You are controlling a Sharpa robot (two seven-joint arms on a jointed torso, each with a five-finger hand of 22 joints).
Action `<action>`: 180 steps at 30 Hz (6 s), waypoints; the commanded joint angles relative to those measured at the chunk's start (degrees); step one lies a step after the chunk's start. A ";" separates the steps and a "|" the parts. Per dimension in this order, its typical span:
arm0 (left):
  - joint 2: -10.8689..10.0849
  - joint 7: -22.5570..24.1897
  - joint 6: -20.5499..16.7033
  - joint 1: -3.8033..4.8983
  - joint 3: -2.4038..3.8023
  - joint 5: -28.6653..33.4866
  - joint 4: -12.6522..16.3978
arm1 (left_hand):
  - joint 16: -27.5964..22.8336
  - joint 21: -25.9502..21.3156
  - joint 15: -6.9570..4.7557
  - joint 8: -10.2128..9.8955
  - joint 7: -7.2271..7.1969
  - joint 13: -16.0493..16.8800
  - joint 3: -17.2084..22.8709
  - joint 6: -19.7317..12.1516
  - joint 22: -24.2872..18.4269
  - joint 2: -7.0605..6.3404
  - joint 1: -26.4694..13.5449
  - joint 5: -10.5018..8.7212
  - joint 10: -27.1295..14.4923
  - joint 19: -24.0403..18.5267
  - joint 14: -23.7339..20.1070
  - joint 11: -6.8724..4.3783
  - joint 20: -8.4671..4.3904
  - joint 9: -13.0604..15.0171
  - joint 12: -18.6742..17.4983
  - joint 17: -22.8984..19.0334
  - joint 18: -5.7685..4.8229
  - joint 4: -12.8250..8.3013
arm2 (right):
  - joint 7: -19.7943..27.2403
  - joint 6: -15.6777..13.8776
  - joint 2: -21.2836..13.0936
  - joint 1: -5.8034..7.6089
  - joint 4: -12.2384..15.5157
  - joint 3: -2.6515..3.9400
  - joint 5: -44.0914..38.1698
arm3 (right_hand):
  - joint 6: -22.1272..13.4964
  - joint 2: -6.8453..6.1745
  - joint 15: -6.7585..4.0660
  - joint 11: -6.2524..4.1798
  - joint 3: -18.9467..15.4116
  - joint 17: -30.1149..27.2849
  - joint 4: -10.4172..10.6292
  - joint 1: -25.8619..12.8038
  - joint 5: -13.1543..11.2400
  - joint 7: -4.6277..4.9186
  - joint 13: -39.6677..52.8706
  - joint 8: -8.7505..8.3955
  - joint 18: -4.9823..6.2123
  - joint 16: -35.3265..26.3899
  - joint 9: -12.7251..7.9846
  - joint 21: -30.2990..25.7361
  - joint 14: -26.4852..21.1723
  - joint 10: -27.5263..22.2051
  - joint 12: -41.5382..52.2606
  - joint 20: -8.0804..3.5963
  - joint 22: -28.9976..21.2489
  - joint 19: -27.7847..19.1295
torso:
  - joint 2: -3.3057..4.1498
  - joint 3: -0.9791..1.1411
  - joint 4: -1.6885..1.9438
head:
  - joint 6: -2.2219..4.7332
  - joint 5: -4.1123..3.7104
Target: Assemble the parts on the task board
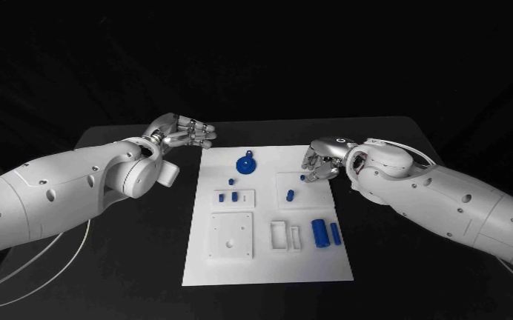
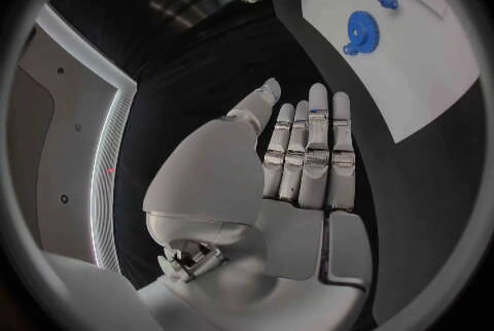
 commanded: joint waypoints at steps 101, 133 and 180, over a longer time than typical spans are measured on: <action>1.48 6.24 -0.61 0.10 0.05 6.86 -1.47 | -0.15 0.57 0.00 0.07 0.21 -0.01 -0.43 -0.69 -5.91 1.33 0.33 1.93 -0.99 1.62 -0.69 0.15 -0.12 0.01 -0.20 0.30 1.42 -1.10 | 2.34 -7.37 0.89 -1.72 12.18 2.81 5.87 | 10.27 -0.01 -2.08 -3.19 27.24 -0.05 0.01 0.68 -5.40 -2.47 0.18 -0.08 -1.04 6.49 1.10 3.90 -0.61 10.90 -0.10 -2.88 17.73 -0.47 | -0.21 0.07 -0.01 | -0.50 4.55; 4.19 6.76 -0.65 0.07 0.02 6.97 -3.88 | -0.15 0.61 -0.05 0.08 0.15 -0.02 -0.29 -0.56 -6.10 1.58 0.31 1.98 -0.67 1.67 -0.67 0.05 -0.16 0.03 -0.20 0.29 1.42 -1.22 | -1.85 -10.43 8.49 -7.89 16.11 -3.98 -7.59 | 10.57 -0.09 -2.11 -3.25 27.99 -0.17 -0.52 0.54 -6.44 -2.56 0.18 -0.07 -1.19 6.92 1.19 3.18 -0.63 11.11 -0.09 -2.92 19.29 -0.18 | -0.59 -0.13 -0.01 | -3.05 14.80; 3.90 6.34 0.24 0.05 0.03 6.42 -2.57 | -0.20 0.59 0.15 0.08 0.17 -0.02 -0.28 -0.65 -6.30 1.63 0.06 1.94 -0.55 1.60 -1.28 0.07 -0.02 0.03 -0.21 0.16 1.48 -1.16 | -2.64 -9.46 10.45 -9.98 10.84 -6.10 -9.79 | 10.59 -0.18 -2.12 -3.26 28.26 -0.27 -0.50 0.44 -6.42 -2.57 0.18 -0.07 -1.18 7.14 1.22 2.74 -0.67 11.16 -0.09 -2.93 20.05 0.09 | -0.66 -0.16 -0.07 | -4.54 15.42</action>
